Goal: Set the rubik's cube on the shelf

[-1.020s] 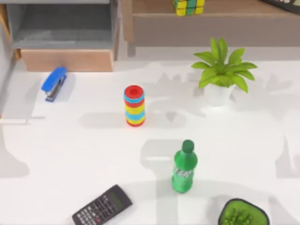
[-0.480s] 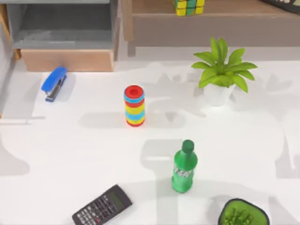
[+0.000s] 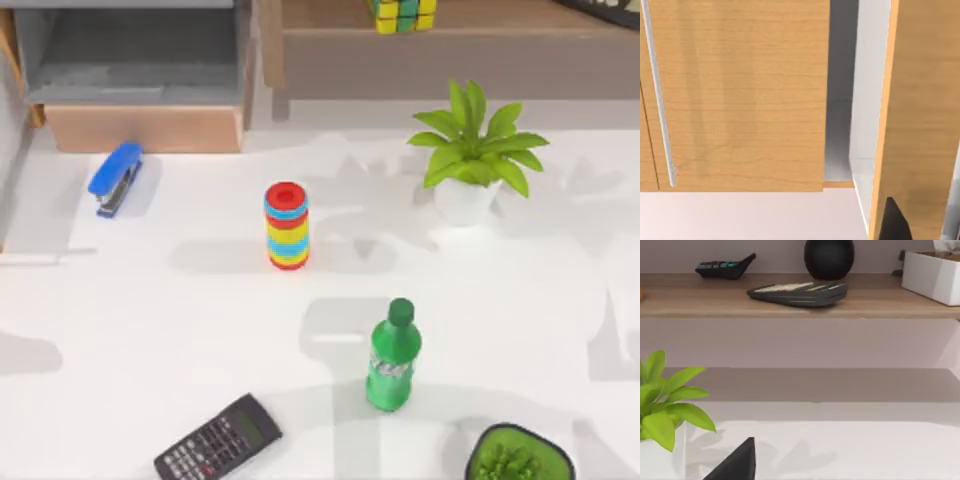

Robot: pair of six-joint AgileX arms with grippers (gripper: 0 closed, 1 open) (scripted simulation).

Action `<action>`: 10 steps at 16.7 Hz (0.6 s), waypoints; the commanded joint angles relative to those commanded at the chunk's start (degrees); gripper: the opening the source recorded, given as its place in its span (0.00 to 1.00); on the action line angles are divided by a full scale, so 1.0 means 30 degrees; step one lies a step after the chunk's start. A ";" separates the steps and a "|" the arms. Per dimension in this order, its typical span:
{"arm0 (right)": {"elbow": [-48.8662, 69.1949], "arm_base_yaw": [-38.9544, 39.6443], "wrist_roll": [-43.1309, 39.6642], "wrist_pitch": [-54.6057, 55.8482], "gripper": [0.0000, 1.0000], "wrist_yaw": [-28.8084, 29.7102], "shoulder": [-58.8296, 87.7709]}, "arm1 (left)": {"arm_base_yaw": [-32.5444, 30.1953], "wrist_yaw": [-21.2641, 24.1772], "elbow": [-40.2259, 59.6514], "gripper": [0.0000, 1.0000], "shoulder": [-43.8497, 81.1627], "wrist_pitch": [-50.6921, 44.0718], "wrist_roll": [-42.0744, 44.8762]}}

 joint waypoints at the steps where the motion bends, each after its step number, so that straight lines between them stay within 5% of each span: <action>1: 0.0000 0.0000 0.0000 0.0000 1.00 0.0000 0.0000 | 0.0000 0.0000 0.0000 0.00 0.0000 0.0000 0.0000; 10: 0.0000 0.0000 0.0000 0.0000 1.00 0.0000 0.0000 | 0.0005 -0.0045 0.0047 0.00 0.0249 -0.0220 -0.0065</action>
